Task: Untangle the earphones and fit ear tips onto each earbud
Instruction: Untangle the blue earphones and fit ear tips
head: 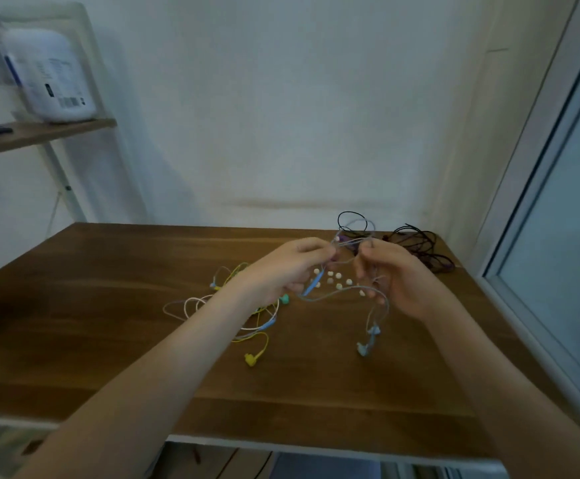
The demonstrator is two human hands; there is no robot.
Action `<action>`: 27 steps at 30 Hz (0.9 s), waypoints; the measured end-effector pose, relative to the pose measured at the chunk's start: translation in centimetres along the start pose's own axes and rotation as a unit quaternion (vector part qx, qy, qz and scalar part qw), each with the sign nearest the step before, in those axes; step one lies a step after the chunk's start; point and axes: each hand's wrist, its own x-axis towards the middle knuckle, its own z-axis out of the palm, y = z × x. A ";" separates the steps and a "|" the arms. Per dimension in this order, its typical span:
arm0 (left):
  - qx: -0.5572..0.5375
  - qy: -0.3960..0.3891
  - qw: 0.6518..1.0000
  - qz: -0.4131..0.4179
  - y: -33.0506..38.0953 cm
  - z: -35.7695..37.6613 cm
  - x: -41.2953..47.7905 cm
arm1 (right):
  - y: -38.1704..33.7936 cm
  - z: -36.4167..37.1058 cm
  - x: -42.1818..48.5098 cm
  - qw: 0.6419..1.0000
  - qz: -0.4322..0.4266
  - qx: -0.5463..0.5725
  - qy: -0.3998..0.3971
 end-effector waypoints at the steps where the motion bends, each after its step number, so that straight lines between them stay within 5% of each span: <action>1: -0.004 -0.001 1.000 -0.008 -0.3 0.2 0.0 | 0.4 -0.4 -0.3 1.000 0.006 0.003 -0.002; 15: 0.155 0.015 0.976 -0.155 -2.9 -1.2 -0.8 | 1.8 -2.7 -1.9 0.968 0.194 -0.160 -0.023; 20: 0.154 0.041 0.982 -0.103 -3.4 -1.0 -0.8 | 2.3 -3.1 -1.8 0.943 0.235 -0.233 -0.038; 27: 0.075 0.109 0.990 -0.042 -4.2 -1.7 -0.6 | 2.8 -3.1 -2.1 0.955 0.213 -0.204 0.036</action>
